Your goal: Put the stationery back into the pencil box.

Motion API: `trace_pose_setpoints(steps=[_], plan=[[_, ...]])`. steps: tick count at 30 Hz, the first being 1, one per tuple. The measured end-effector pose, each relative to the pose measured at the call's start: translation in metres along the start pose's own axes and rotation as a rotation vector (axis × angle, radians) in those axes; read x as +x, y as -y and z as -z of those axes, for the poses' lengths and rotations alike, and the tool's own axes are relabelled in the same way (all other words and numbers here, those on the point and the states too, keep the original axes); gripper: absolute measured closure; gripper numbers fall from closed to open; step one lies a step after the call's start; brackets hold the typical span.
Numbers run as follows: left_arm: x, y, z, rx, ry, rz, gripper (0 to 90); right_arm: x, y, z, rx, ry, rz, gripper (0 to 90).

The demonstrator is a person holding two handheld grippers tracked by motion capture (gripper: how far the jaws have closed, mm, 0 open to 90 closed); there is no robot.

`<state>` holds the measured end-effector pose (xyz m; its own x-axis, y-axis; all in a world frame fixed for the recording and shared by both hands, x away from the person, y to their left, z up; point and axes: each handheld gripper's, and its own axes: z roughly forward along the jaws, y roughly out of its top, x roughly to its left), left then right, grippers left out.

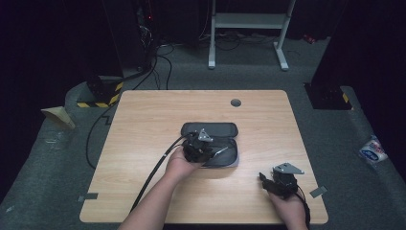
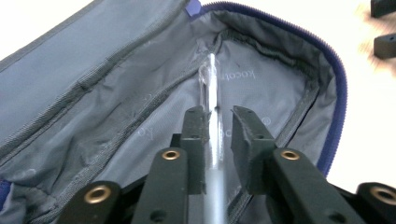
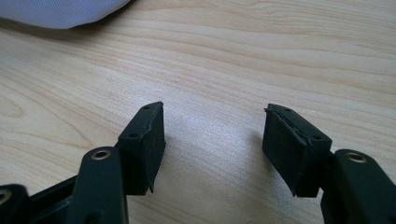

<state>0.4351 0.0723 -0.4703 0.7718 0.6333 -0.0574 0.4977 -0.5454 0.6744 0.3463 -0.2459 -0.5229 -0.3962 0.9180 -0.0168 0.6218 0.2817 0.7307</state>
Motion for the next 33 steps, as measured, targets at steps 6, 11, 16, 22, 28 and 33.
trace_pose_setpoints(steps=[6, 11, 16, 22, 28, 33], plan=[[0.002, -0.001, 0.007, -0.035, -0.022, 0.021, 62.4, 0.0, 0.0, 0.0, 0.001, 0.001, 0.001, 38.5], [0.003, 0.001, 0.012, -0.065, -0.035, 0.038, 55.7, 0.0, 0.0, 0.0, 0.0, 0.001, 0.002, 38.5], [0.002, 0.005, 0.021, -0.091, -0.071, 0.038, 50.6, 0.0, 0.0, 0.0, 0.0, 0.001, 0.002, 38.5], [0.005, 0.014, 0.031, -0.123, -0.092, 0.068, 44.0, 0.0, 0.0, 0.0, 0.0, 0.001, 0.002, 38.5], [0.011, 0.026, 0.044, -0.133, -0.119, 0.071, 43.1, 0.0, 0.0, 0.0, 0.001, 0.001, 0.002, 38.5], [0.02, 0.041, 0.059, -0.151, -0.141, 0.105, 41.4, 0.0, 0.0, 0.0, 0.001, 0.001, 0.002, 38.4]])
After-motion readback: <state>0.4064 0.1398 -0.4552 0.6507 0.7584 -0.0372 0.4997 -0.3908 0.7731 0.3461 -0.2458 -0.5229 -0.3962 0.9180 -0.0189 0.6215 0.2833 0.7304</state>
